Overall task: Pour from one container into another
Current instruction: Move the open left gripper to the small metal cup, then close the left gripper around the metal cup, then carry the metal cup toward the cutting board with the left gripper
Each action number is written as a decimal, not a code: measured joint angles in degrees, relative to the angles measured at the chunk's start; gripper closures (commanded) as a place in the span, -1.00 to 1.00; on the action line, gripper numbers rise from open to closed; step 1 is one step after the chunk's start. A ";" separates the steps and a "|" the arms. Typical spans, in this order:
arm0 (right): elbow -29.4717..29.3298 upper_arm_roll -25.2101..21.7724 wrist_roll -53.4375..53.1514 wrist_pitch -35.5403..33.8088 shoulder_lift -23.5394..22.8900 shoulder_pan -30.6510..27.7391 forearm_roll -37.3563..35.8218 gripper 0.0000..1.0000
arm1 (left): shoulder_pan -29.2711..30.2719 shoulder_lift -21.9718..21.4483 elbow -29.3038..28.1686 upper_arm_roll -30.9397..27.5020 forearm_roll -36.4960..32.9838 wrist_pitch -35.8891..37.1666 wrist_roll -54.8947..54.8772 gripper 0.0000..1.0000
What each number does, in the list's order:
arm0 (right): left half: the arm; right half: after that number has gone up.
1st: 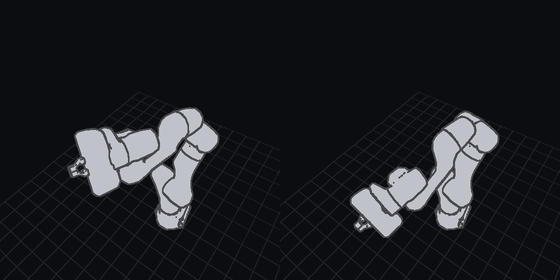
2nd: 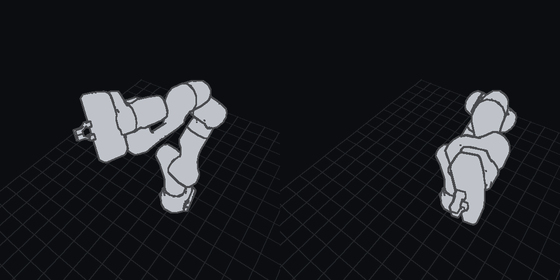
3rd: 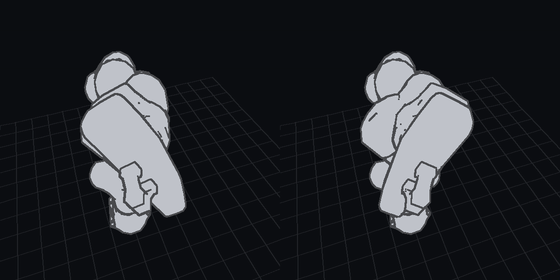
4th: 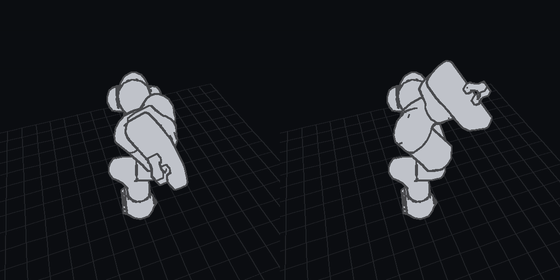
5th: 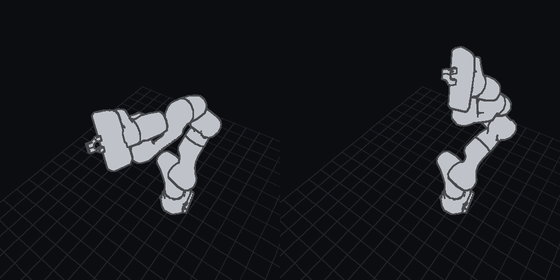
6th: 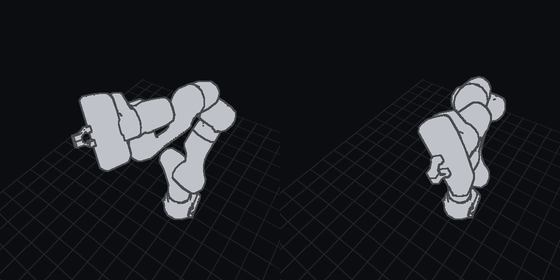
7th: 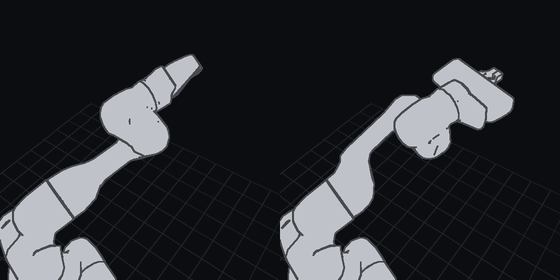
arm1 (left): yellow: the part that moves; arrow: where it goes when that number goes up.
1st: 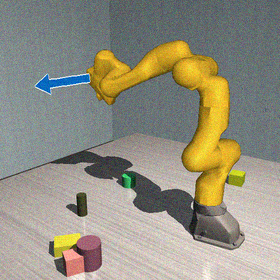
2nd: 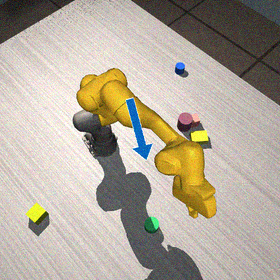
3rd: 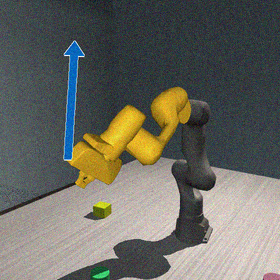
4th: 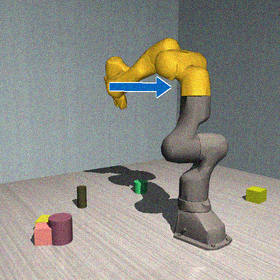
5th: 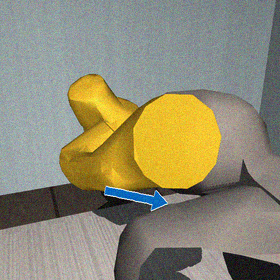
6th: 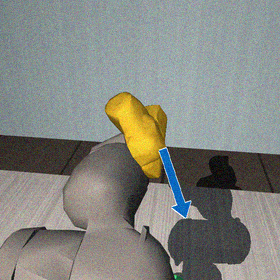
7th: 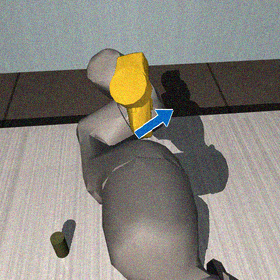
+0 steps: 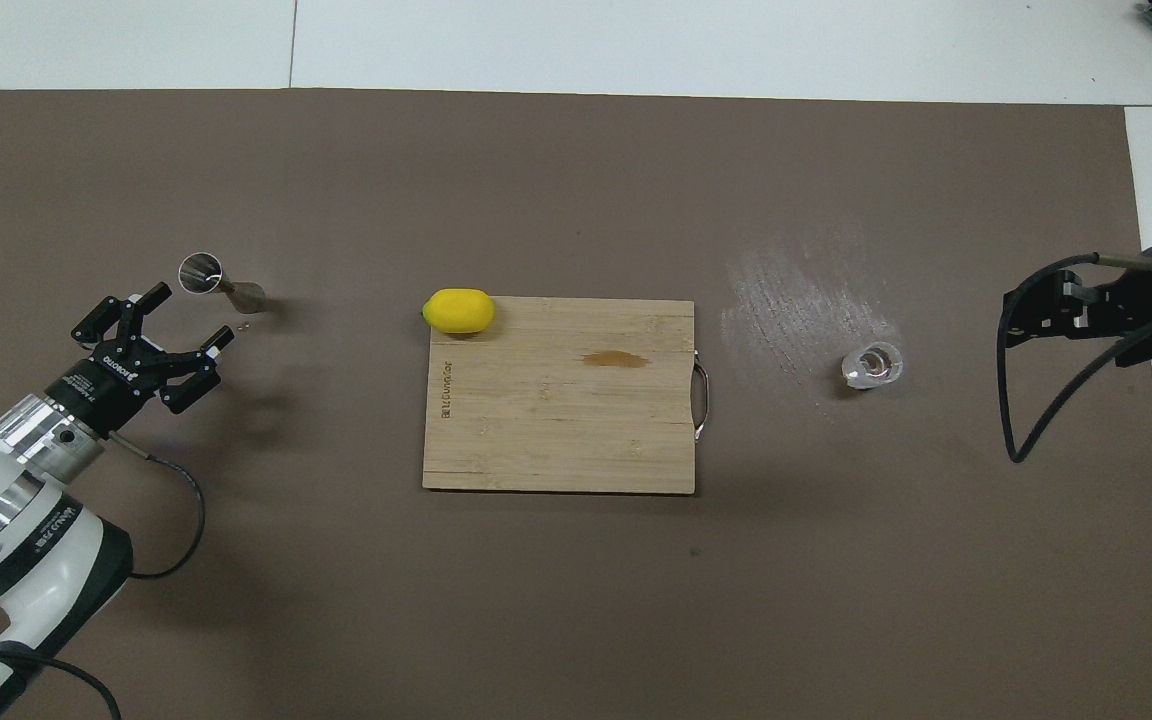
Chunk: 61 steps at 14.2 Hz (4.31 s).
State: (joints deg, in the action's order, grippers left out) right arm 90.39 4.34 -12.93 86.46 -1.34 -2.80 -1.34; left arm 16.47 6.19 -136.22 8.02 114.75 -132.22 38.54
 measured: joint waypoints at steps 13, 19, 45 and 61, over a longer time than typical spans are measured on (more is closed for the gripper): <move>0.00 0.00 0.00 0.00 0.00 0.00 0.00 -1.00 | -1.75 1.93 1.85 0.65 9.24 -3.12 -7.06 -0.85; 0.00 0.00 0.00 0.00 0.00 0.00 0.00 -1.00 | -1.80 2.10 2.69 0.95 10.35 -3.49 -7.12 -0.77; 0.00 0.00 0.00 0.00 0.00 0.00 0.00 -1.00 | -1.94 3.24 4.79 1.97 14.07 -6.19 -7.16 0.84; 0.69 0.04 -1.12 2.43 2.42 0.09 0.00 -1.00 | -2.08 3.20 14.26 19.80 14.39 -14.46 -6.64 1.00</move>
State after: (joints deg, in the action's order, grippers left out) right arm 91.08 4.38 -14.06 88.89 1.08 -2.71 -1.34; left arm 14.39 9.39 -121.96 27.82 129.14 -146.68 31.90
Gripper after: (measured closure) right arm 0.000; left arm 0.480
